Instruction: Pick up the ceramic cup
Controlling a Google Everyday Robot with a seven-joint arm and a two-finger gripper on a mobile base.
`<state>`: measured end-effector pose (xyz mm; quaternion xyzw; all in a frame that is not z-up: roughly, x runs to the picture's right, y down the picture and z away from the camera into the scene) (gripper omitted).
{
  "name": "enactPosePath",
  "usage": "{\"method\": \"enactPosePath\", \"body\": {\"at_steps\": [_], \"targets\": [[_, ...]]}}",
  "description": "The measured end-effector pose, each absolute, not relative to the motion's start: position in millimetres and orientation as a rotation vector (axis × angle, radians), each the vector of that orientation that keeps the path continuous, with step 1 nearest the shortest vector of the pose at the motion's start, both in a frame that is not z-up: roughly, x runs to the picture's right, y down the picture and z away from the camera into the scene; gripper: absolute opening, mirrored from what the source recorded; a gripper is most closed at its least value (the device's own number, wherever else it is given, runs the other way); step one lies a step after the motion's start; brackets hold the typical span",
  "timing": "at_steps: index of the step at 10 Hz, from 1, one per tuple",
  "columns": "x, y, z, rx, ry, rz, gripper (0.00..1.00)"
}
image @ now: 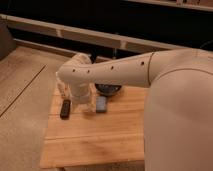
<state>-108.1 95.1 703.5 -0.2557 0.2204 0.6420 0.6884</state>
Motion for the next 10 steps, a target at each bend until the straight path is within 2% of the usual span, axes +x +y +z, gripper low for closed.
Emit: {"method": "enactPosePath", "body": {"at_steps": [4, 8, 10], "targets": [[-108.3, 13.1, 686.3, -0.444, 0.144, 1.408, 0.65], [-110.3, 4.1, 679.4, -0.425, 0.088, 1.381, 0.65], [-104.0, 7.1, 690.7, -0.427, 0.122, 1.39, 0.65]]}}
